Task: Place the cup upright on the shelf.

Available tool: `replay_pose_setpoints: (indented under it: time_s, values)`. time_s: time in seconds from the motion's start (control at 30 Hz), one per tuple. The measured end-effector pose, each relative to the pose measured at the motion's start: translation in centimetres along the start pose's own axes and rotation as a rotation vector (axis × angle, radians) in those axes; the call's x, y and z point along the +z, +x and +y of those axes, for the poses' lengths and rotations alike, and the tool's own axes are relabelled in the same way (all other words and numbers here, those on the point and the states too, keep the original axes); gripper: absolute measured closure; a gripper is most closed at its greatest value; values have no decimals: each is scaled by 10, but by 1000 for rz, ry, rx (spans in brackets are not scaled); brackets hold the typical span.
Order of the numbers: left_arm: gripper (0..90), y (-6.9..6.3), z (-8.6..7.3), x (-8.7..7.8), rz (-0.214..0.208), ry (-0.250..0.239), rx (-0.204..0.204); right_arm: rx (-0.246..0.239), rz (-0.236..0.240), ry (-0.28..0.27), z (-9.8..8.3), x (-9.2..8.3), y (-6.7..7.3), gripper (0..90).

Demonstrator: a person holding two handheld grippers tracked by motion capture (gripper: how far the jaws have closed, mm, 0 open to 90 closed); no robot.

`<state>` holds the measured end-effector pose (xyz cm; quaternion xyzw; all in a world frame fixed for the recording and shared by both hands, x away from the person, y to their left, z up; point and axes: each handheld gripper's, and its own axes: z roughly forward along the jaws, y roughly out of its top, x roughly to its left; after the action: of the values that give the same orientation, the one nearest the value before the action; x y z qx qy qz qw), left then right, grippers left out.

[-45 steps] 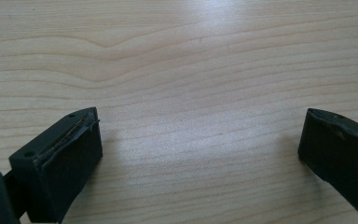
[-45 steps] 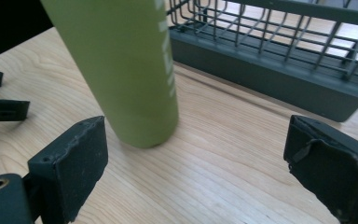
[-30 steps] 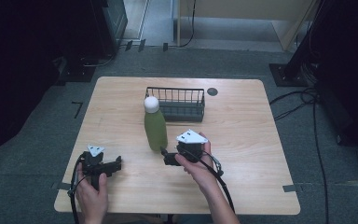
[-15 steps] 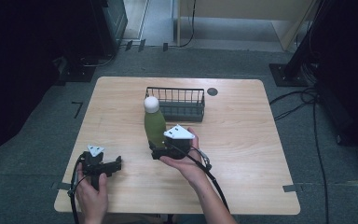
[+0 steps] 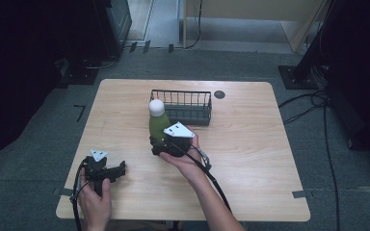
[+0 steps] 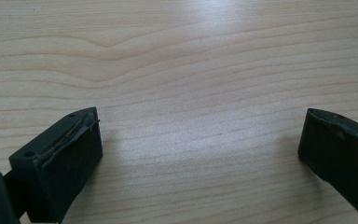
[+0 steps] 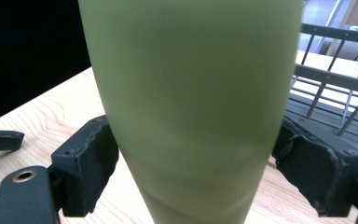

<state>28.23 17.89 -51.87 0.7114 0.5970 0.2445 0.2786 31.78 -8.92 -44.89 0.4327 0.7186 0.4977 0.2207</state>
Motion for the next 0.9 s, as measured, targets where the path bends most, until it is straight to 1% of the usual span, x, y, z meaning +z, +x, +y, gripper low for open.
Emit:
replay_pose_setpoints:
  time_s: [0.17,0.4,0.77,0.9]
  values:
    - [1,0,0,0,0,0,0,-14,-6,-6,3,4,2,177]
    - [1,0,0,0,0,-1,-1,-26,-9,-8,6,7,3,180]
    - [1,0,0,0,0,-1,-2,-34,-14,-12,9,12,3,185]
    - [1,0,0,0,0,-1,-3,-51,-22,-20,10,13,4,198]
